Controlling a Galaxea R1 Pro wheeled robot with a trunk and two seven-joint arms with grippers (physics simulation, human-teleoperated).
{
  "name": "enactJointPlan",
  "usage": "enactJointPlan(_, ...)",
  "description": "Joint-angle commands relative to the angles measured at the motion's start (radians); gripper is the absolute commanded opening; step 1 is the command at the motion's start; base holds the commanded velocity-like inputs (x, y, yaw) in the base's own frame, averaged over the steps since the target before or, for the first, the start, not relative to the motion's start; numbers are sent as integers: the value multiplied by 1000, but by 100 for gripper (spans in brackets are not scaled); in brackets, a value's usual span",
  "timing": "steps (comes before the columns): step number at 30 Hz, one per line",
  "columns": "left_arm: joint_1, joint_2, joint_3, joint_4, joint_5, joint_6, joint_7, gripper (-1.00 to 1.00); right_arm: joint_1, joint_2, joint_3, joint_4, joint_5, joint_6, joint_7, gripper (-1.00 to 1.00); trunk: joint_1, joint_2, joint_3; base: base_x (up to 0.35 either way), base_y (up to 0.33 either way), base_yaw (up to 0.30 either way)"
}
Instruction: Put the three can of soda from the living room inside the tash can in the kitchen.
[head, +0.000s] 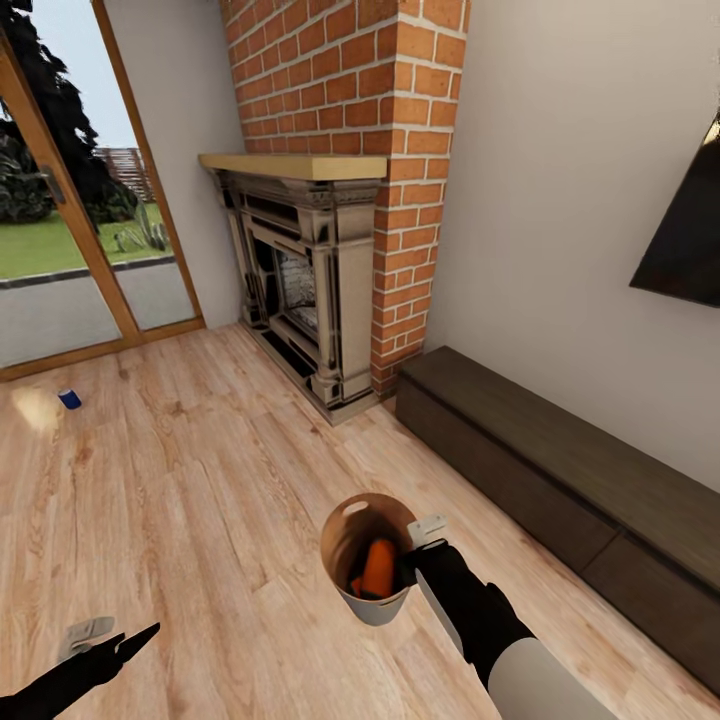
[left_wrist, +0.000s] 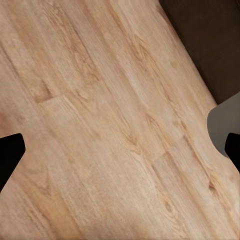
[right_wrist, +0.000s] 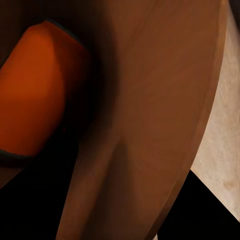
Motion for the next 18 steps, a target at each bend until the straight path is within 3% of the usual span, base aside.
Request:
enactJointPlan(1,0,0,0,0,0,0,1,100,0,0,0,-1,-3,-1,2,-100,0,0,2,0,0,0)
enactJointPlan(18,0,0,0,33,0,-21,3,100,0,0,0,-10,-1,2,1,-100,0,0,30,0,0,0)
